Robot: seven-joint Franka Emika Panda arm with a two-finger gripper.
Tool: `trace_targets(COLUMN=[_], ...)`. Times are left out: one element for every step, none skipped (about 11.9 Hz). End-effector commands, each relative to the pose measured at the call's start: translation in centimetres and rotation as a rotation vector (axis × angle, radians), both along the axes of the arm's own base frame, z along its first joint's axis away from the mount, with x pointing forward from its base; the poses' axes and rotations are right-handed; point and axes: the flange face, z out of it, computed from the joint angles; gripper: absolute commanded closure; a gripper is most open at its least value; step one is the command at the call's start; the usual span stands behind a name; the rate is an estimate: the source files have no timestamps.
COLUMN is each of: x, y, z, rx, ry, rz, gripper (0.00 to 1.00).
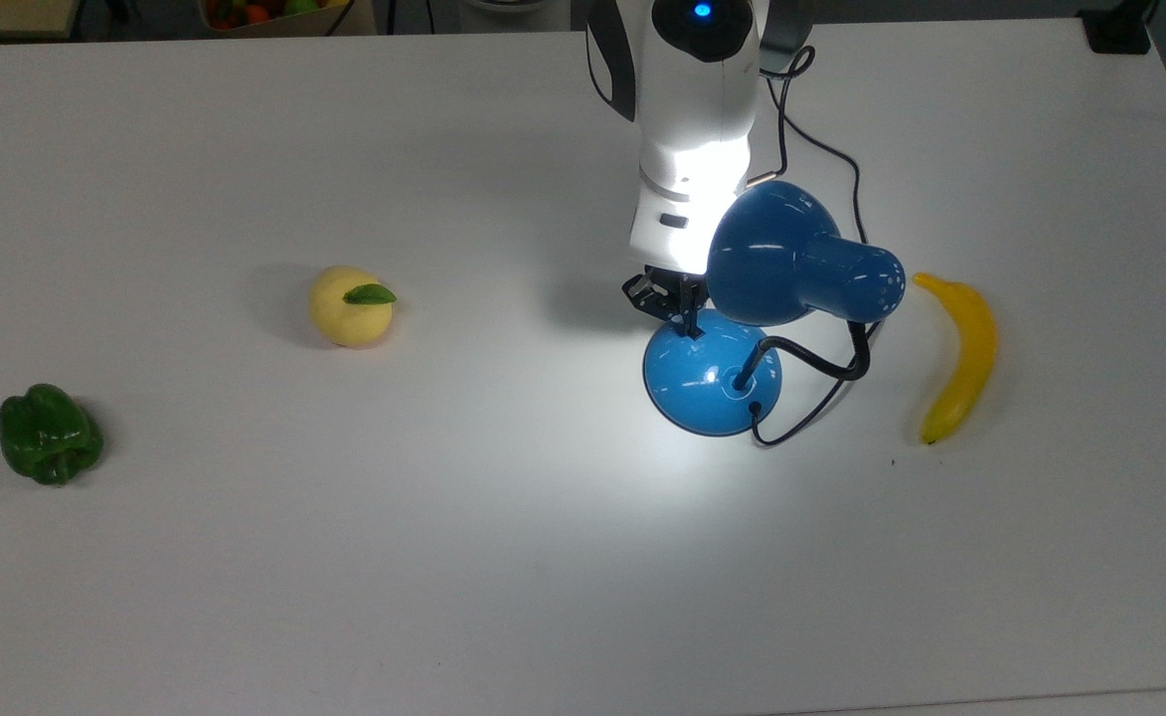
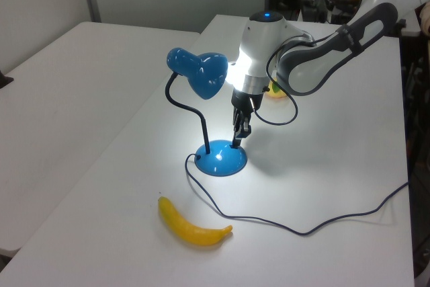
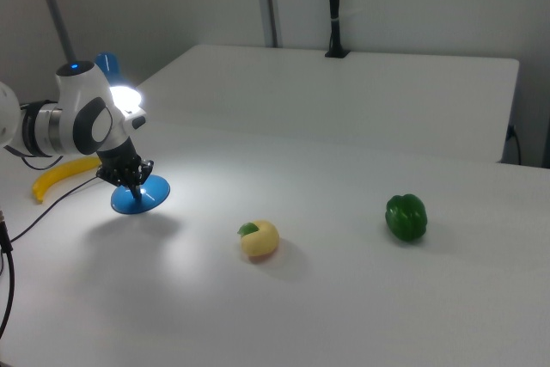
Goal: Turn off lamp
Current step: 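Press down on the switch on the lamp base with the gripper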
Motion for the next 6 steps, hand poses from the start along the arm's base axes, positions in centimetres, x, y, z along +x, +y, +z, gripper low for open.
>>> trace_targets(x=[-0.43,-0.47,-0.51,-0.47,-0.48,-0.57], y=[1.01,1.0,0.98,0.9,0.89,0.87], z=[0.07,-0.4,-0.57,-0.58,-0.6,-0.75], rx=[0.009,0.008,0.007,0.007,0.006,0.005], ry=[-0.015,-0.008,-0.005,-0.005,-0.003,0.001], rz=[0.033,0.031,0.031,0.03,0.028,0.027], gripper=[1.0,1.0,1.0,1.0,1.0,1.0])
